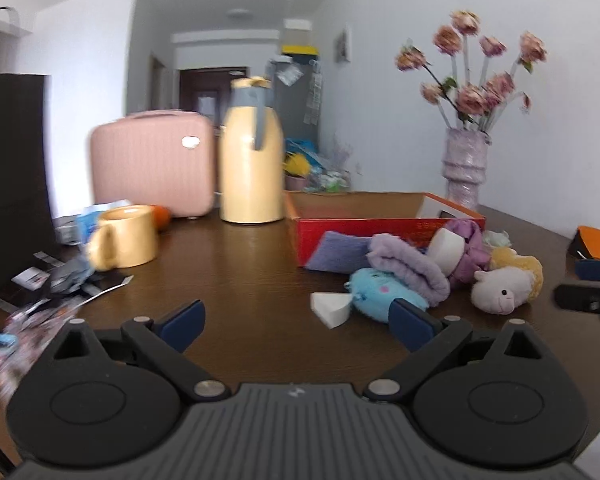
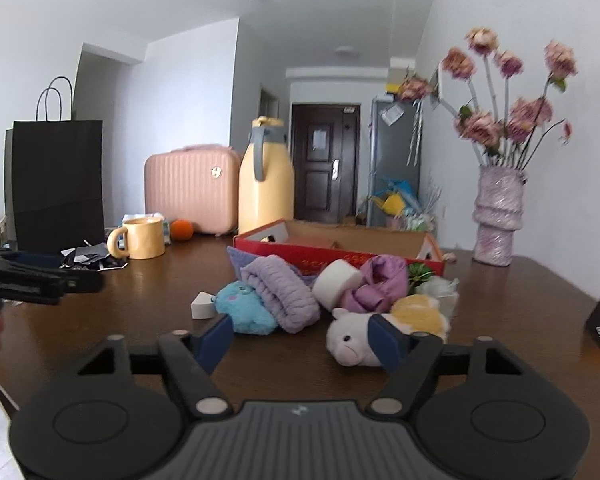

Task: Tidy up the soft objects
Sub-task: 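Lower both grippers onto the lavender fuzzy towel roll and close, then lift the lavender towel roll clear of the other soft items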

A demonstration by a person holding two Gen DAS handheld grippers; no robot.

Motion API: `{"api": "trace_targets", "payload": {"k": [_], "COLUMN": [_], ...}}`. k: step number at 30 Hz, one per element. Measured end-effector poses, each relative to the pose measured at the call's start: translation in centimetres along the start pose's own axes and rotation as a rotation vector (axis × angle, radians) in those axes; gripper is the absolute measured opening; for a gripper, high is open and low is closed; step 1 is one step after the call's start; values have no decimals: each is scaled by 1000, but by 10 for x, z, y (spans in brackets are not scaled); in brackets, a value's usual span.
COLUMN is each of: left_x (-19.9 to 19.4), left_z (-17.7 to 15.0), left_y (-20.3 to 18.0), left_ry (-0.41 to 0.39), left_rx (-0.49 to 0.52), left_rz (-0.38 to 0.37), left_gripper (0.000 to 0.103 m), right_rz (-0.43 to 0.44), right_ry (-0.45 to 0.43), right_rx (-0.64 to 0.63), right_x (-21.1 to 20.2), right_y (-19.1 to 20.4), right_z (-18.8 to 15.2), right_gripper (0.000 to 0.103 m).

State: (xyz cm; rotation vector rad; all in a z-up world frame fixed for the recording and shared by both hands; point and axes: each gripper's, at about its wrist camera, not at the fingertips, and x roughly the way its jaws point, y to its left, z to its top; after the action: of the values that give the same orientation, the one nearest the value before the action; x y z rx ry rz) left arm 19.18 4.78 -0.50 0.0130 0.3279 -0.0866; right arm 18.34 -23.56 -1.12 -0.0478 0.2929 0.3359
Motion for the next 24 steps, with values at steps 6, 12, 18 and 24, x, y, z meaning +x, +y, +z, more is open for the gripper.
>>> {"api": "trace_targets", "payload": {"k": [6,12,18,24], "left_x": [58,120,163,160], "left_z": [29,45,47,47], "left_y": [-10,-35,-57,-59], "left_ry": [60,124,173,157], "left_rx": [28,81,121,122], "left_rz": [-103,-177,-247,-271], "left_gripper": [80,60,27,2], "right_rz": [68,69,50,73], "right_ry": [100,186,254,248], "right_rx": [-9,65,98,89], "right_x": [57,124,165,171], "right_y": [-2,-10,-17,-15], "right_z": [25,26,22,17], "right_gripper": [56,38,38,12]}}
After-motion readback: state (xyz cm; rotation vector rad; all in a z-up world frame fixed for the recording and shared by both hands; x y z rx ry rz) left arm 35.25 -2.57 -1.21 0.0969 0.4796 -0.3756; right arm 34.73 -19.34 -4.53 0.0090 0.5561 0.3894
